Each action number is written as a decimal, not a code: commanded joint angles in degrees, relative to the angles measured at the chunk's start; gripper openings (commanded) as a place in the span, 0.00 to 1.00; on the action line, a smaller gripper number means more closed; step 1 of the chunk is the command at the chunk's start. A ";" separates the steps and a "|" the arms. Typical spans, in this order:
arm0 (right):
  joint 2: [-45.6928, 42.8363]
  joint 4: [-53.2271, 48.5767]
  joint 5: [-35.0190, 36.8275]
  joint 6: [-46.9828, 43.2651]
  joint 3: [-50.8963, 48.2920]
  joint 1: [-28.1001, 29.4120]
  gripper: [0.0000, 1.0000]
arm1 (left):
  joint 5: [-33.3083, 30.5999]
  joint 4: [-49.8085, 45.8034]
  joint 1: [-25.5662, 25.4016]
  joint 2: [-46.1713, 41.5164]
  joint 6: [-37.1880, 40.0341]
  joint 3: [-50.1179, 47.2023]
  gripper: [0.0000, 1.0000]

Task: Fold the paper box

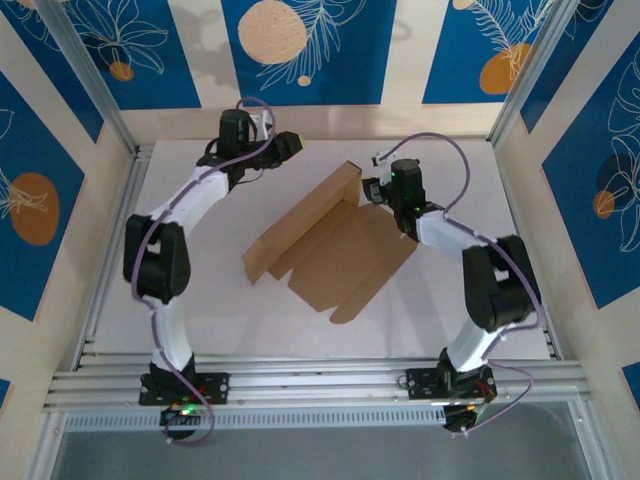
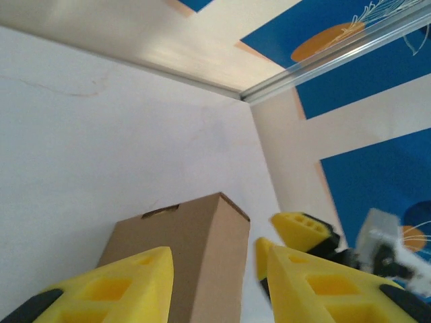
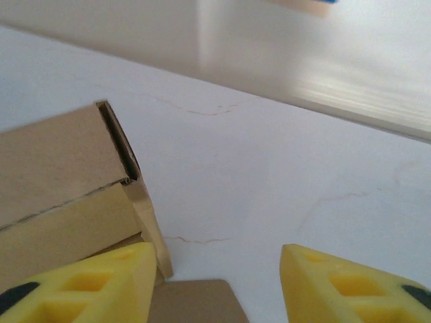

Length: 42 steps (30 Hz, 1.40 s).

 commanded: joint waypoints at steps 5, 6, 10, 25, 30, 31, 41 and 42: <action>-12.91 -28.85 11.78 3.79 10.51 6.77 0.41 | -13.56 -13.17 -3.38 -18.74 4.44 -13.49 0.39; -13.97 -29.88 11.18 4.20 11.52 6.89 0.41 | -13.33 -12.59 -4.06 -21.16 3.45 -15.98 0.39; -19.53 -29.39 -0.12 12.91 12.25 2.82 0.30 | -15.37 -12.64 -8.09 -30.26 1.75 -24.05 0.35; -19.65 -40.11 -26.89 19.55 16.01 0.65 0.00 | -19.52 -16.14 -16.90 -53.06 -0.71 -42.27 0.31; -11.41 -47.80 -14.61 18.39 24.30 6.07 0.15 | -19.50 -15.69 -16.87 -54.88 -4.49 -44.72 0.36; -8.92 -49.83 -12.71 19.45 26.78 6.17 0.20 | -19.80 -16.24 -16.96 -54.55 -5.32 -44.49 0.36; 9.91 -50.05 -14.13 14.20 36.85 0.90 0.70 | -21.09 -10.54 -17.09 -52.87 -15.65 -46.46 0.38; 11.50 -48.48 -17.35 14.27 36.97 -0.66 0.71 | -20.90 -10.52 -17.15 -52.46 -15.87 -46.46 0.39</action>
